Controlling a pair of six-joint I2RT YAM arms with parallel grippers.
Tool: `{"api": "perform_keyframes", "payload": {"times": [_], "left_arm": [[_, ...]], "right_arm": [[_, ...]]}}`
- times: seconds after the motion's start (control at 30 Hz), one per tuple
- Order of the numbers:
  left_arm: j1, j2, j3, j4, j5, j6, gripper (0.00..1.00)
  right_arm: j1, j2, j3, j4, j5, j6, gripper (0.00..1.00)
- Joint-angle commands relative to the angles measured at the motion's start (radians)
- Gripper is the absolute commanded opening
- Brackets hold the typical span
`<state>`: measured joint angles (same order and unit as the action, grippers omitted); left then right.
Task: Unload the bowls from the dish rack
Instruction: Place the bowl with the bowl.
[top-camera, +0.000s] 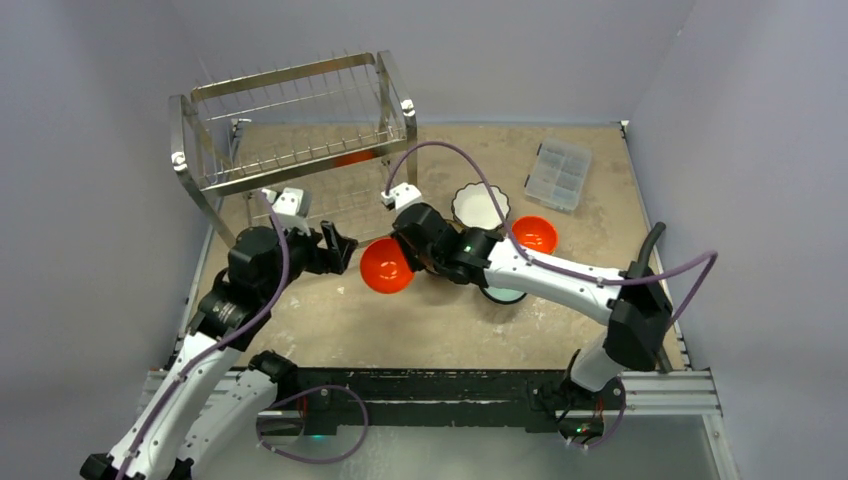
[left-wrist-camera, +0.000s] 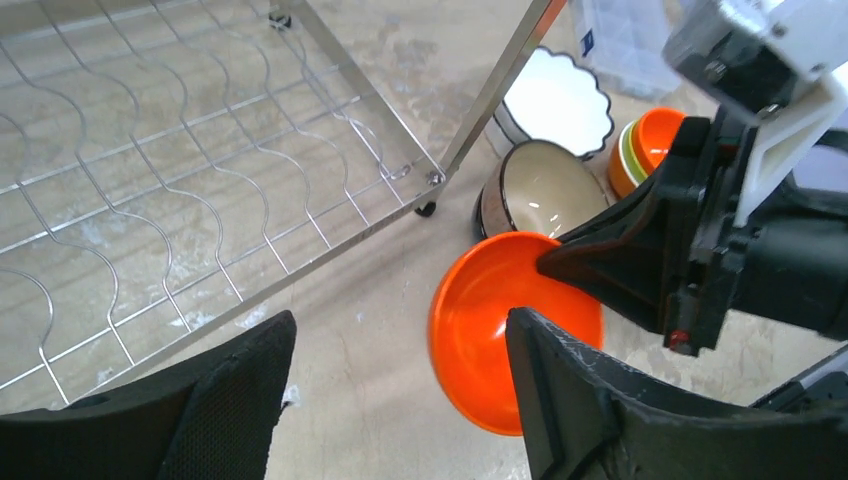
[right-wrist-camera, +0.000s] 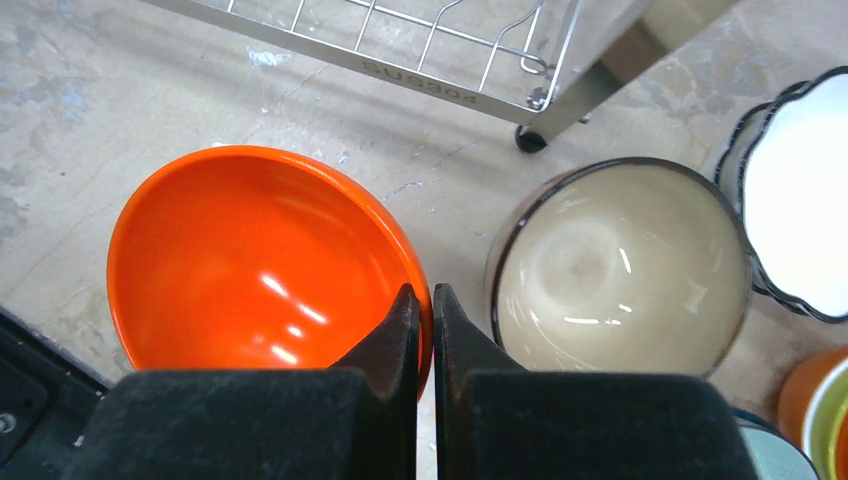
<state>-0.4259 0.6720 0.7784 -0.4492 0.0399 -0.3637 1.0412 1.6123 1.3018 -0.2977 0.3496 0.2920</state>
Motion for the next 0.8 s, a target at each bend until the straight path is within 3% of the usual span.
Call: {"api": "perform_keyframes", "payload": {"times": [0.0,0.3,0.77], "left_arm": [[0.003,-0.066,-0.015,0.046,-0.036,0.057,0.77],[0.002,-0.179,-0.025,0.052,-0.122,0.091,0.81],[0.003,-0.441,-0.062,0.076,-0.321,0.158,0.88]], "right_arm": [[-0.036,-0.125,0.014,-0.043,0.026,0.033,0.0],[-0.265,-0.293,-0.079,-0.066,-0.03,0.032,0.0],[-0.639,-0.357,-0.154,-0.115,-0.156,0.049,0.0]]}}
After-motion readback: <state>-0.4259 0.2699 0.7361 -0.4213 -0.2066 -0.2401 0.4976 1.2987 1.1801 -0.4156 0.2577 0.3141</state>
